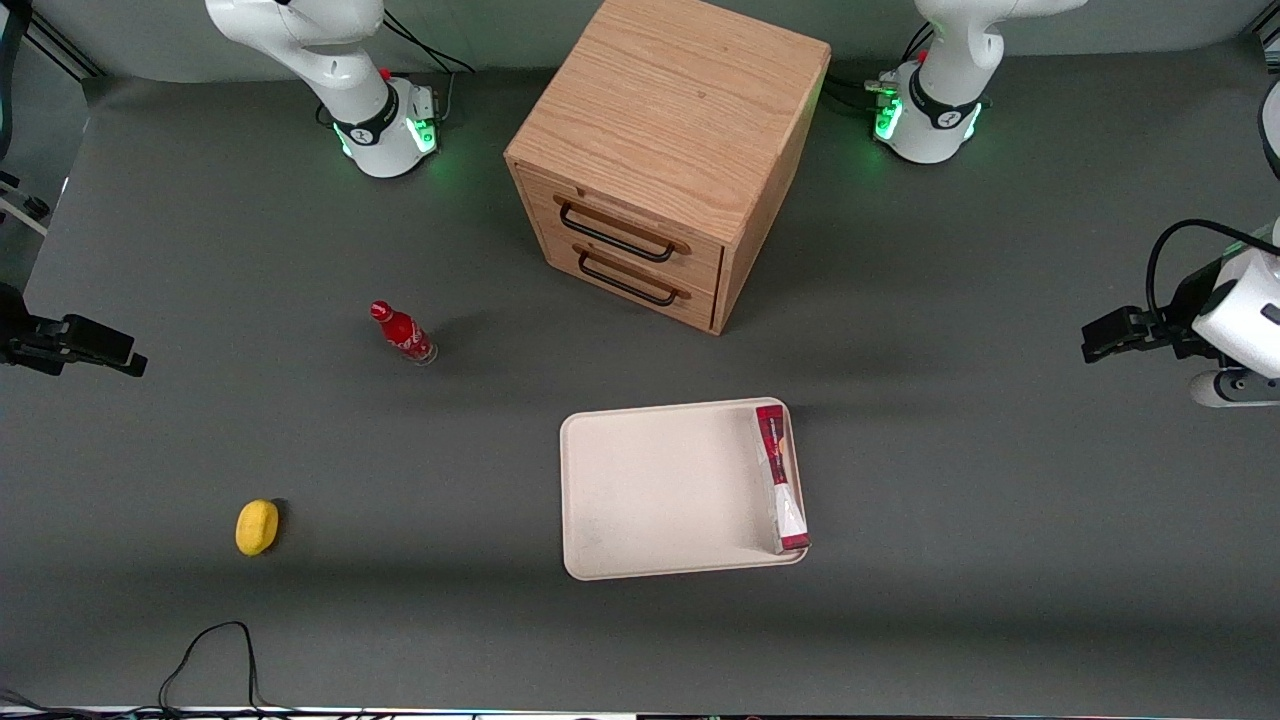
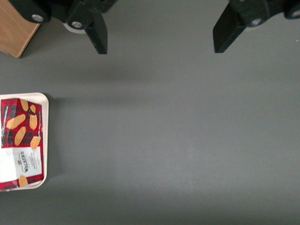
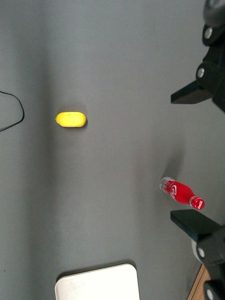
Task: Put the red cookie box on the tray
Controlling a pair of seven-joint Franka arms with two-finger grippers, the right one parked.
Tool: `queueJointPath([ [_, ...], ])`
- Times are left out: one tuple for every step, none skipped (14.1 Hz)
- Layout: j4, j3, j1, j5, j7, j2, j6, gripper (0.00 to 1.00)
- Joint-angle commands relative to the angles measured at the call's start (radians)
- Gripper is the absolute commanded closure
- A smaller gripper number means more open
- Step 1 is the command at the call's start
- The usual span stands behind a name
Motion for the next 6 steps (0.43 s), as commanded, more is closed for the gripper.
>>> queueJointPath([
  [-0.003,0.018,-0.016,-0.012,0.043,-0.025,-0.031,0.0],
  [-0.003,0.018,-0.017,-0.012,0.043,-0.024,-0.031,0.0],
  [-0.001,0.018,-0.017,-0.012,0.041,-0.024,-0.031,0.0],
  [0.002,0.018,-0.017,-0.012,0.04,-0.024,-0.031,0.0],
  [0.007,0.018,-0.016,-0.012,0.043,-0.022,-0.031,0.0],
  [0.008,0.017,-0.014,-0.012,0.043,-0.022,-0.031,0.0],
])
